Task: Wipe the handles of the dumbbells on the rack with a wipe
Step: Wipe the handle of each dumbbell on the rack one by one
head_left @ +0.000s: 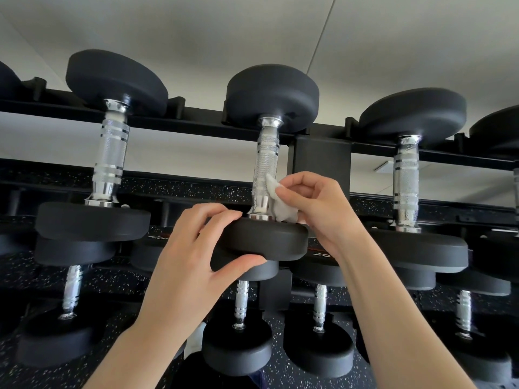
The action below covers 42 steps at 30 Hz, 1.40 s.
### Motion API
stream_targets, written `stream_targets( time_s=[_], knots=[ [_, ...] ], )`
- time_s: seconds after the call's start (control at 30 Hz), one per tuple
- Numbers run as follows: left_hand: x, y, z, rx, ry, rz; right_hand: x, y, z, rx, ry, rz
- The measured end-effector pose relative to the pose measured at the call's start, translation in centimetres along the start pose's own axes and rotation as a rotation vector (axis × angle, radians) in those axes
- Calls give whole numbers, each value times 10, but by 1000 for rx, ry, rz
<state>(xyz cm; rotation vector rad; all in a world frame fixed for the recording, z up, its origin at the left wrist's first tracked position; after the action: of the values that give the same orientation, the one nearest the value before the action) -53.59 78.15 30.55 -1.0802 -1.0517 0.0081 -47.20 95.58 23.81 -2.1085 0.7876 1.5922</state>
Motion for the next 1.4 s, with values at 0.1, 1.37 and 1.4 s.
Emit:
stream_targets(
  time_s=[0.1, 1.37, 1.4],
  knots=[
    [0, 0, 1, 0, 0, 1, 3, 3, 1, -30, -3, -21],
    [0, 2, 1, -4, 17, 16, -10, 1, 65, 264, -97, 441],
    [1, 1, 1, -1, 19, 18, -9, 5, 66, 222, -84, 447]
  ],
)
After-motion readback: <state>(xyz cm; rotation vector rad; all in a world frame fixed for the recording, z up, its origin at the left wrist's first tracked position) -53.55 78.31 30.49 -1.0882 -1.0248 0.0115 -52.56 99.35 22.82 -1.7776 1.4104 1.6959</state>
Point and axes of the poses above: each hand's wrist, its own z-axis towards the middle knuckle, its own y-axis out of the palm, x = y × z, the point moved 10 cm from there along z, towards the middle knuckle, and after that the axes turned 9 degrees about -y, right-handed, at the moved point
